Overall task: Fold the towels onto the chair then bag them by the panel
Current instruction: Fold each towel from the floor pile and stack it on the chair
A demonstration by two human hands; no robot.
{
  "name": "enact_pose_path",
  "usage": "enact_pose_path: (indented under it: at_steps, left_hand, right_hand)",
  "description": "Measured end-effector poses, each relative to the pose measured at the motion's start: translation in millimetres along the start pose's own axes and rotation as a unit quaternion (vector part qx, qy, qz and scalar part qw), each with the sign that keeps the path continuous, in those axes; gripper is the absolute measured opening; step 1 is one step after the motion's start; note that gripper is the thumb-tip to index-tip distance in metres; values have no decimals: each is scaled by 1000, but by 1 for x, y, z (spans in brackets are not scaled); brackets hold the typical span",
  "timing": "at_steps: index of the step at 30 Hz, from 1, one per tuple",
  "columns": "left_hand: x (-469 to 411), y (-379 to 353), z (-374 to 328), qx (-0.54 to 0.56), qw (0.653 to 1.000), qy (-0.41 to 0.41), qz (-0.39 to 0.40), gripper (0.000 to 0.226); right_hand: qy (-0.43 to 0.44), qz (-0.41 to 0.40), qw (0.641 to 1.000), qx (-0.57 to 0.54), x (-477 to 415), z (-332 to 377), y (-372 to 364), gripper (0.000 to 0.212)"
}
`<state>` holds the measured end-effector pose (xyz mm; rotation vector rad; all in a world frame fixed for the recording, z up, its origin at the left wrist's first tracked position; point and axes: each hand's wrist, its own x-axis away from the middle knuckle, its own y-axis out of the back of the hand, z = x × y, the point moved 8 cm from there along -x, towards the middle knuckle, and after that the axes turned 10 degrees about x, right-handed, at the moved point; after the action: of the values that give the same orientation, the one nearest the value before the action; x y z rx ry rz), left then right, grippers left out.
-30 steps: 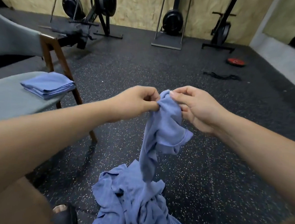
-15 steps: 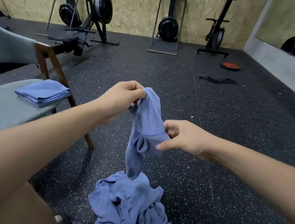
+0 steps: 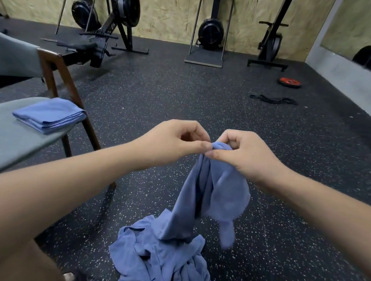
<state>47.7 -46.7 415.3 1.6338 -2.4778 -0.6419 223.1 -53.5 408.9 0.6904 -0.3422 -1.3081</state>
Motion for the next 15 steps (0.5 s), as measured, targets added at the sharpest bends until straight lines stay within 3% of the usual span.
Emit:
enact_pose_path:
  at_steps: [7, 11, 15]
  left_hand:
    - [-1, -9, 7, 108, 993, 35, 30, 27]
    - [-4, -10, 12, 108, 990, 47, 73, 21]
    - [-8, 4, 16, 65, 994, 51, 67, 12]
  right_hand:
    - [32, 37, 999, -9, 2, 12, 2, 25]
    - [34, 73, 996, 44, 3, 12, 4, 26]
    - [12, 90, 992, 84, -1, -1, 13, 28]
